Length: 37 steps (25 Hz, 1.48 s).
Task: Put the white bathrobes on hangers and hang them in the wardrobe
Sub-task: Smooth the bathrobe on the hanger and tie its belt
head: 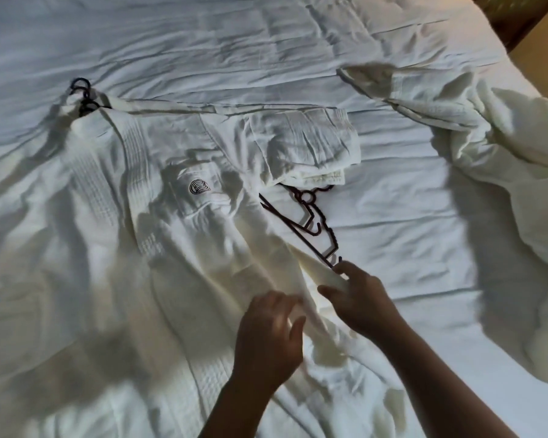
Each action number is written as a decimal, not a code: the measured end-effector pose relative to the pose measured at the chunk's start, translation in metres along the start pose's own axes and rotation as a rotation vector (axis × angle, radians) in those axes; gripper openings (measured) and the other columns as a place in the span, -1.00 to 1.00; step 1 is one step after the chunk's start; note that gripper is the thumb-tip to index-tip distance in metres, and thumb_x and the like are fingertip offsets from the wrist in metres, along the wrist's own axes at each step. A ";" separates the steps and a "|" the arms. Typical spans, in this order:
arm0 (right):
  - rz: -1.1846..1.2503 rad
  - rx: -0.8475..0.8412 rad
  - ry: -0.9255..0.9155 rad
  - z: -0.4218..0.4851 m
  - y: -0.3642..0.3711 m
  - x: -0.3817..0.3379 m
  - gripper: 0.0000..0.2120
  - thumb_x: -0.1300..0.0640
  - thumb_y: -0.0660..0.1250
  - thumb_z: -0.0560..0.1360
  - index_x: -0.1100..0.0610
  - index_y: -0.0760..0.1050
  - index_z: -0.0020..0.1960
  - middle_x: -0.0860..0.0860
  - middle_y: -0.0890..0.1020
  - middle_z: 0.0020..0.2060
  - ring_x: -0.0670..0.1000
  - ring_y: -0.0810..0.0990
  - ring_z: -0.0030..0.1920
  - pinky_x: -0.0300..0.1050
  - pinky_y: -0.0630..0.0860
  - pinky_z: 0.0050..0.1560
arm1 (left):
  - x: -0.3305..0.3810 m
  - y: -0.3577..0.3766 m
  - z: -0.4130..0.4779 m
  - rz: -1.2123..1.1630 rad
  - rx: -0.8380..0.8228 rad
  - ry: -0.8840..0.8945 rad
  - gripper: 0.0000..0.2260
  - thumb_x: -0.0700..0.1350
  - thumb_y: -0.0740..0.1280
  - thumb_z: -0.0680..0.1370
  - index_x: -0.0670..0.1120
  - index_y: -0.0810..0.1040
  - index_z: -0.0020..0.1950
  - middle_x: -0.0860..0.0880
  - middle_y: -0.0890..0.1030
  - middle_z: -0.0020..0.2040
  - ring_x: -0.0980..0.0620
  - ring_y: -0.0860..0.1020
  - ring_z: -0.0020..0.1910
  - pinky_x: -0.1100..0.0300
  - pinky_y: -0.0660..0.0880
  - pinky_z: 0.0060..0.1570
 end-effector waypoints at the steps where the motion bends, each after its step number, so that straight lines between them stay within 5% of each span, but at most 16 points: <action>1: -0.007 -0.077 -0.002 -0.001 -0.016 0.001 -0.67 -0.02 0.51 0.42 -0.11 0.48 0.12 -0.05 0.66 -0.22 -0.01 0.61 -0.26 -0.12 0.50 -0.18 | 0.001 0.012 -0.012 0.077 -0.087 -0.005 -0.76 0.02 0.33 0.50 0.04 0.62 0.14 0.07 0.61 0.05 -0.02 0.54 0.05 0.07 0.52 0.06; 4: -0.458 -0.608 0.117 -0.009 -0.048 0.007 -0.37 -0.01 0.56 0.37 -0.16 0.39 0.36 -0.08 0.62 0.00 -0.05 0.64 -0.09 -0.14 0.57 -0.04 | -0.005 0.035 -0.046 0.199 -0.263 -0.031 -0.71 0.00 0.31 0.46 0.07 0.59 0.17 0.07 0.59 0.13 -0.04 0.55 0.14 0.01 0.53 0.14; 5: -0.607 -0.674 0.140 -0.011 -0.058 0.007 -0.38 0.00 0.56 0.37 -0.09 0.42 0.37 -0.08 0.60 0.07 -0.02 0.63 0.01 -0.12 0.57 0.01 | -0.011 0.037 -0.051 0.215 -0.294 -0.054 -0.68 -0.02 0.29 0.47 0.06 0.58 0.21 0.05 0.60 0.17 -0.06 0.55 0.17 -0.01 0.51 0.21; 7: -0.577 -0.483 0.107 -0.009 -0.075 0.001 -0.57 0.07 0.53 0.37 -0.01 0.53 0.21 -0.07 0.57 -0.01 0.00 0.60 0.01 -0.16 0.50 -0.15 | -0.015 0.037 -0.049 0.254 -0.371 -0.102 -0.63 -0.02 0.22 0.50 0.04 0.56 0.28 0.00 0.58 0.24 -0.12 0.54 0.24 -0.03 0.45 0.28; 10: 0.215 -0.129 0.253 -0.021 -0.082 -0.006 -0.77 0.24 0.46 0.44 0.11 0.52 0.06 0.06 0.55 -0.21 0.00 0.52 -0.33 -0.21 0.41 -0.40 | 0.007 0.037 -0.036 0.321 -0.573 -0.187 -0.50 0.09 0.21 0.55 -0.07 0.45 0.45 -0.10 0.46 0.42 -0.19 0.41 0.38 -0.06 0.37 0.36; 13: 1.038 -0.260 0.456 -0.045 -0.073 -0.030 -0.89 0.29 0.37 0.54 0.16 0.48 0.02 0.13 0.48 -0.29 0.00 0.36 -0.48 -0.17 0.41 -0.44 | 0.042 0.037 -0.047 0.263 -0.671 -0.189 -0.31 0.12 0.28 0.56 -0.04 0.14 0.63 -0.08 0.11 0.64 -0.22 0.16 0.57 -0.18 0.30 0.44; 16: 1.433 -0.314 0.551 -0.049 -0.079 -0.071 -0.92 0.30 0.34 0.53 0.17 0.52 0.00 0.14 0.55 -0.22 0.06 0.45 -0.37 -0.11 0.52 -0.29 | 0.040 0.041 -0.071 0.369 -0.736 -0.174 -0.32 0.12 0.23 0.56 -0.03 0.13 0.64 -0.05 -0.04 0.68 -0.18 -0.01 0.64 -0.21 0.10 0.52; 18: 1.530 -0.292 0.436 -0.048 -0.090 -0.100 -0.80 0.36 0.28 0.54 0.20 0.52 0.12 0.22 0.62 -0.10 0.18 0.58 -0.21 0.03 0.58 -0.07 | 0.037 0.043 -0.075 0.385 -0.736 -0.188 -0.33 0.12 0.23 0.56 -0.03 0.15 0.64 -0.06 -0.05 0.69 -0.17 -0.06 0.65 -0.20 0.03 0.55; 21: 1.369 -0.440 0.027 -0.051 -0.104 -0.145 -0.46 0.49 0.23 0.48 0.15 0.45 0.40 0.25 0.63 0.20 0.21 0.64 0.04 0.07 0.55 0.14 | 0.038 0.039 -0.068 0.351 -0.788 -0.181 -0.45 0.11 0.22 0.59 0.03 0.29 0.58 -0.05 -0.05 0.69 -0.17 -0.07 0.65 -0.20 0.01 0.56; 24: 0.615 -0.539 -0.153 -0.058 -0.074 -0.130 -0.24 0.54 0.28 0.47 -0.12 0.42 0.48 0.09 0.64 0.24 -0.10 0.66 -0.04 -0.14 0.58 0.07 | 0.039 0.022 -0.061 0.210 -0.803 -0.228 -0.60 0.10 0.17 0.58 0.01 0.53 0.35 -0.05 0.31 0.57 -0.14 0.26 0.57 -0.08 0.31 0.47; 27: -0.038 -0.450 -0.009 -0.056 -0.021 -0.055 -0.32 0.37 0.29 0.47 -0.03 0.37 0.53 0.07 0.64 0.13 -0.07 0.62 -0.20 -0.34 0.54 -0.19 | 0.032 -0.012 -0.074 0.032 -0.711 -0.358 -0.66 0.05 0.12 0.52 -0.09 0.58 0.08 -0.12 0.63 0.17 -0.16 0.59 0.21 0.06 0.55 0.16; 30: 0.017 -0.408 0.293 -0.067 0.010 -0.005 -0.48 0.31 0.25 0.46 0.10 0.49 0.40 0.13 0.65 0.01 0.06 0.64 -0.24 -0.10 0.59 -0.21 | 0.012 -0.046 -0.103 -0.041 -0.634 -0.460 -0.68 -0.05 0.13 0.53 -0.06 0.64 0.10 -0.10 0.67 0.15 -0.11 0.61 0.20 0.12 0.56 0.16; 34: -0.296 -0.333 0.121 -0.074 0.025 0.010 -0.21 0.26 0.24 0.39 -0.03 0.19 0.60 0.07 0.42 0.34 0.16 0.48 0.30 -0.06 0.45 0.29 | -0.022 -0.069 -0.134 -0.084 -0.539 -0.615 -0.69 -0.12 0.14 0.57 -0.05 0.61 0.19 -0.09 0.65 0.21 -0.08 0.60 0.22 0.13 0.55 0.15; 37: -0.541 -0.445 0.064 -0.075 0.039 0.018 -0.09 0.26 0.21 0.43 -0.17 -0.10 0.65 -0.05 0.10 0.58 0.18 0.27 0.46 0.04 0.36 0.34 | -0.036 -0.075 -0.139 -0.156 -0.497 -0.658 -0.57 -0.09 0.15 0.62 0.04 0.49 0.48 -0.03 0.54 0.43 0.00 0.55 0.34 0.21 0.50 0.25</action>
Point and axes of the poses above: each hand's wrist, its own z-axis towards the middle knuckle, its own y-axis out of the palm, x = y × z, the point moved 5 cm from there along z, towards the middle knuckle
